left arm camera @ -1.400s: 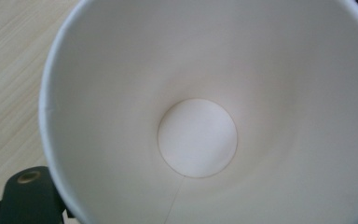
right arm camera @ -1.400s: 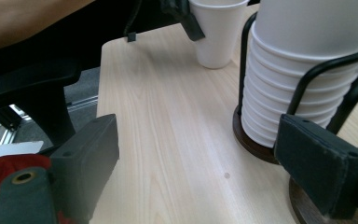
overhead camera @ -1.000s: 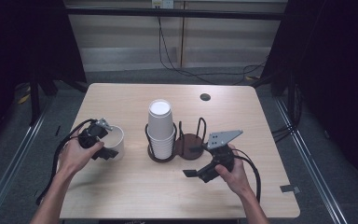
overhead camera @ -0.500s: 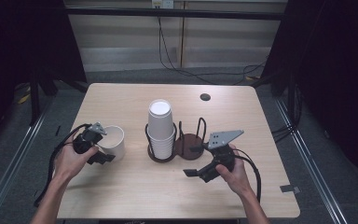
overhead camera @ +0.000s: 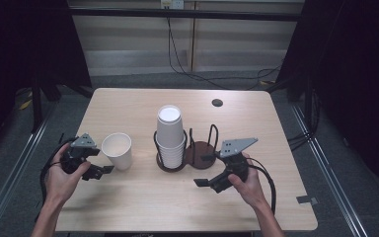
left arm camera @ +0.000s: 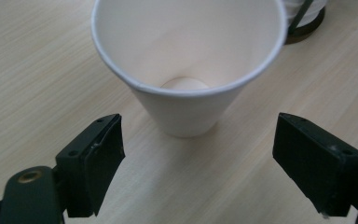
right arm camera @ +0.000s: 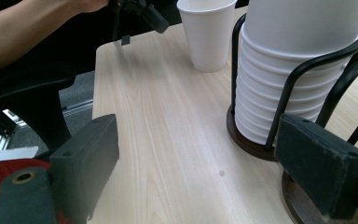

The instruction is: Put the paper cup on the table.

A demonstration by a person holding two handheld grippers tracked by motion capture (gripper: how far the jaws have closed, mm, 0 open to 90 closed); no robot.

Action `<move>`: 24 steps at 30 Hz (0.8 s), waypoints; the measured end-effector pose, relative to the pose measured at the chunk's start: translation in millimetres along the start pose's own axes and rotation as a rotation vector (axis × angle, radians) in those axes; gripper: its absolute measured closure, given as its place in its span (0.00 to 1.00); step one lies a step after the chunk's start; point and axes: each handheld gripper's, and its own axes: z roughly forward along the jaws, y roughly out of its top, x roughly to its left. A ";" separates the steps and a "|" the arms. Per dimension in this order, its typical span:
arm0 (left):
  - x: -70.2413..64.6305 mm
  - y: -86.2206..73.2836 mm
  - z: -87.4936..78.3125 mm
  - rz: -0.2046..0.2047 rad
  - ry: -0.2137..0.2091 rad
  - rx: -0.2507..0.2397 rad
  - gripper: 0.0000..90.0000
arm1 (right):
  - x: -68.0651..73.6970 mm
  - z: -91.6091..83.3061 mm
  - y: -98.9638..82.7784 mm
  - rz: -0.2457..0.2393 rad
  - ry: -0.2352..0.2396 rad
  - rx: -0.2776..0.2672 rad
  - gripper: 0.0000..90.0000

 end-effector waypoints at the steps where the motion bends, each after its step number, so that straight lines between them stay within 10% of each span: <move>1: -2.6 -0.7 -1.9 -0.007 0.017 -0.019 0.19 | 0.4 -0.1 -0.2 0.001 0.000 0.000 0.15; 11: -41.3 -4.0 -18.4 -0.033 0.035 -0.221 0.20 | 1.2 -3.7 -1.6 0.002 -0.016 -0.007 0.15; 24: -90.7 13.9 -0.4 -0.012 -0.123 -0.434 0.19 | 4.7 -6.3 -4.8 0.012 -0.026 -0.024 0.15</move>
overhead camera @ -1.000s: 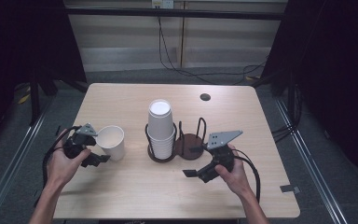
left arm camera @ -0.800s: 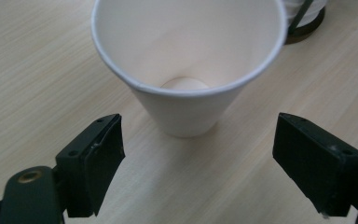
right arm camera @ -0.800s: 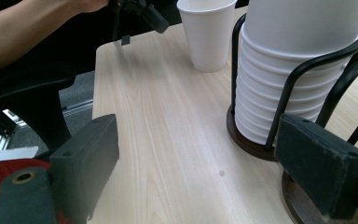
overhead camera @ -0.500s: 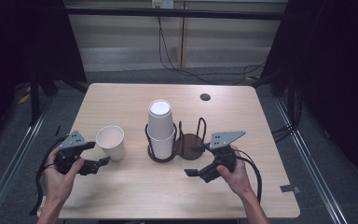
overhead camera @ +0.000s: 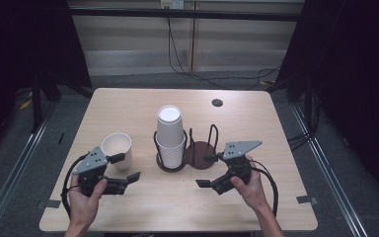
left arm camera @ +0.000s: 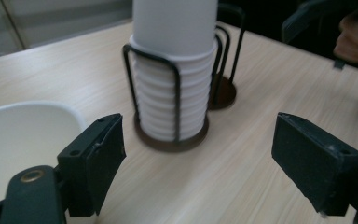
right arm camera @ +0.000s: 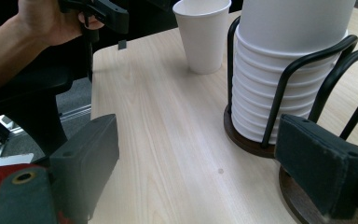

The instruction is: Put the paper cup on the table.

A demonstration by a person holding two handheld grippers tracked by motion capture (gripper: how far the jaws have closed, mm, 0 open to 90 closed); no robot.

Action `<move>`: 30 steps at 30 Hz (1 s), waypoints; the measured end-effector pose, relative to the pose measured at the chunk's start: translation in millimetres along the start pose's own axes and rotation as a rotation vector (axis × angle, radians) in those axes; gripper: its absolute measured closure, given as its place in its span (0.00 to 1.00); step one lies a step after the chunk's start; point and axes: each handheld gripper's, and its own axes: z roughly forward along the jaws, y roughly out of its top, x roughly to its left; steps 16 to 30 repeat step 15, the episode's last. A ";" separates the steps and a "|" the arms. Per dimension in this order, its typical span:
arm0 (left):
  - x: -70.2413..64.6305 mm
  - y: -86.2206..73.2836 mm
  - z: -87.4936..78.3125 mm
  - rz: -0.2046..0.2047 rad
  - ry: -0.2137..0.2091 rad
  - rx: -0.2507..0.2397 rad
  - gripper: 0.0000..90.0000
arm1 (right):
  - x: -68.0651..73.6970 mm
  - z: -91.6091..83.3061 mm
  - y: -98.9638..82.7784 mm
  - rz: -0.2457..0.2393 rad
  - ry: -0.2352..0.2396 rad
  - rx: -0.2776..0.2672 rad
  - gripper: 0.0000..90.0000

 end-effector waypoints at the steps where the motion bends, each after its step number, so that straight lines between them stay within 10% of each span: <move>1: -3.2 1.0 3.9 0.011 -0.004 -0.004 0.18 | 0.7 -0.3 -0.5 -0.001 -0.004 0.003 0.15; 8: -20.5 2.6 31.8 -0.005 -0.080 -0.021 0.18 | 5.1 -6.6 -8.0 0.012 -0.030 -0.017 0.15; 30: -28.7 -9.3 41.2 0.001 -0.045 -0.052 0.18 | 6.5 -4.4 -14.0 0.013 -0.072 -0.023 0.15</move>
